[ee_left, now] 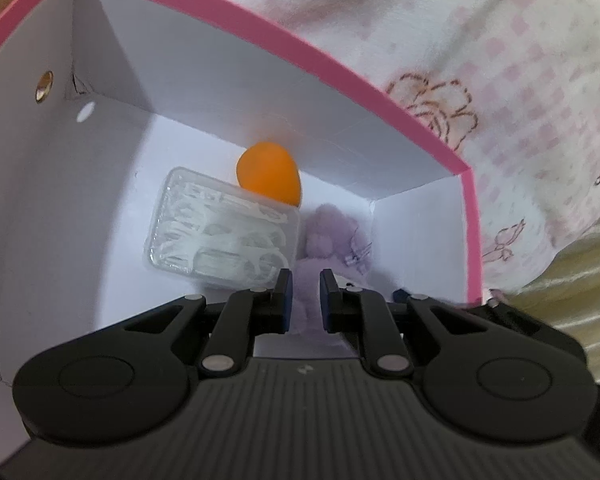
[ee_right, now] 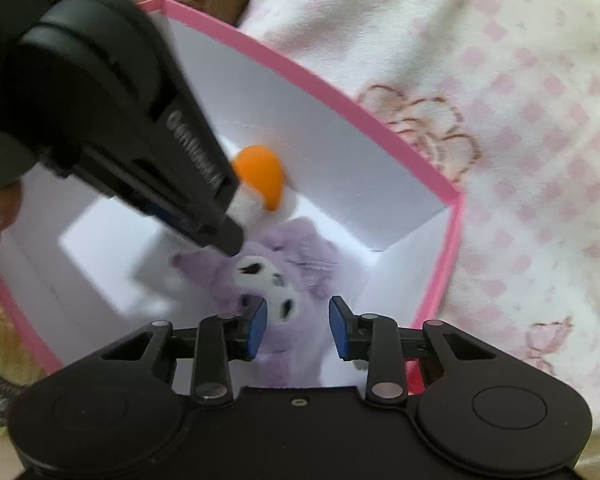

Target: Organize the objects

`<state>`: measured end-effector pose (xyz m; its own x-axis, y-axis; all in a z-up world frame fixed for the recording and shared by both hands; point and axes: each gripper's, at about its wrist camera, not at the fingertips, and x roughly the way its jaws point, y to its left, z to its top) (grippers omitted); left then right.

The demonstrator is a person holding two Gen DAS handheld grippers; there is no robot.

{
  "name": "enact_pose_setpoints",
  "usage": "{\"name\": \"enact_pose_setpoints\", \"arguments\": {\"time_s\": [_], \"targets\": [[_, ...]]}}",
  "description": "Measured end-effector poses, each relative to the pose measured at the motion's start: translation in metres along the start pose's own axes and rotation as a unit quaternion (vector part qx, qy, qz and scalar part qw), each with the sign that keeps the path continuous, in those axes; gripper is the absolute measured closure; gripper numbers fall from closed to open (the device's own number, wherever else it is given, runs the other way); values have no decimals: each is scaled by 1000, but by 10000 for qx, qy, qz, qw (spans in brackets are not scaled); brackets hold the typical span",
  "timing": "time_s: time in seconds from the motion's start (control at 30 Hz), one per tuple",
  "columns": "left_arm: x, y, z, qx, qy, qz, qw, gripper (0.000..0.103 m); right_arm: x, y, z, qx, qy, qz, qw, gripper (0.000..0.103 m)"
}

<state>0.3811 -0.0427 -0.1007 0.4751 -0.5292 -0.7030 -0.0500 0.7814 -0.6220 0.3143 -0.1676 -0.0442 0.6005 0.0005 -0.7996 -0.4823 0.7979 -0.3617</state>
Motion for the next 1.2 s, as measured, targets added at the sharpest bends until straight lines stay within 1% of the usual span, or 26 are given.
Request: {"name": "enact_pose_setpoints", "arguments": {"time_s": [0.03, 0.1, 0.2, 0.27, 0.3, 0.33, 0.37, 0.4, 0.53, 0.67, 0.73, 0.83, 0.87, 0.93, 1.0, 1.03, 1.07, 1.1, 1.13, 1.17, 1.2], "targets": [[-2, 0, 0, 17, -26, -7, 10000, 90, -2, 1, -1, -53, -4, 68, 10000, 61], [-5, -1, 1, 97, -44, 11, 9999, 90, -5, 4, -1, -173, 25, 238, 9996, 66], [-8, -1, 1, 212, -29, 29, 9998, 90, -8, 10, 2, -295, 59, 148, 9994, 66], [-6, -3, 2, 252, -30, 72, 9997, 90, -7, 12, 5, -416, 144, 178, 9989, 66], [-6, -3, 1, 286, -38, 104, 9995, 90, -5, 22, 16, -411, 241, 214, 9986, 67], [-7, -3, 2, 312, -27, 118, 9994, 90, -2, 21, 19, -366, 363, 253, 9984, 69], [-7, -2, 2, 327, -15, 136, 9994, 90, 1, 21, 20, -349, 442, 277, 9980, 74], [-7, -1, 1, 339, -12, 150, 9993, 90, 4, 22, 20, -378, 512, 325, 9974, 76], [-12, 0, 2, 401, -17, 187, 9990, 89, 6, 26, 21, -426, 451, 189, 9979, 76], [-23, 3, 3, 450, -83, 151, 9988, 89, 7, 21, 24, -177, 380, 51, 9991, 78], [-31, 3, 4, 545, -106, 202, 9983, 89, 3, 16, 23, 32, 280, 141, 9995, 78], [-47, -7, -5, 943, -398, 382, 9940, 89, -16, 11, 12, 372, 129, 386, 9985, 78], [-53, -11, -8, 1069, -416, 415, 9925, 89, -24, 11, 7, 422, 109, 429, 9981, 78], [-64, -16, -11, 1124, -378, 391, 9922, 89, -44, 14, -2, 442, 40, 381, 9983, 78], [-76, -24, -16, 1192, -326, 340, 9917, 89, -66, 13, -10, 574, -44, 431, 9974, 76], [-83, -28, -18, 1266, -319, 358, 9908, 89, -66, 3, 11, 680, -85, 482, 9965, 76], [-91, -32, -20, 1371, -316, 418, 9892, 89, -67, -16, 8, 788, -148, 517, 9954, 75], [-97, -37, -23, 1465, -303, 486, 9875, 89, -81, -17, 6, 886, -226, 552, 9943, 73], [-105, -40, -27, 1546, -267, 550, 9861, 89, -95, -11, -11, 967, -313, 587, 9931, 72], [-113, -43, -32, 1581, -232, 599, 9853, 89, -112, 0, -24, 1049, -420, 642, 9915, 68], [-121, -46, -35, 1580, -164, 621, 9854, 89, -119, 1, -11, 1117, -495, 695, 9901, 64]]}}
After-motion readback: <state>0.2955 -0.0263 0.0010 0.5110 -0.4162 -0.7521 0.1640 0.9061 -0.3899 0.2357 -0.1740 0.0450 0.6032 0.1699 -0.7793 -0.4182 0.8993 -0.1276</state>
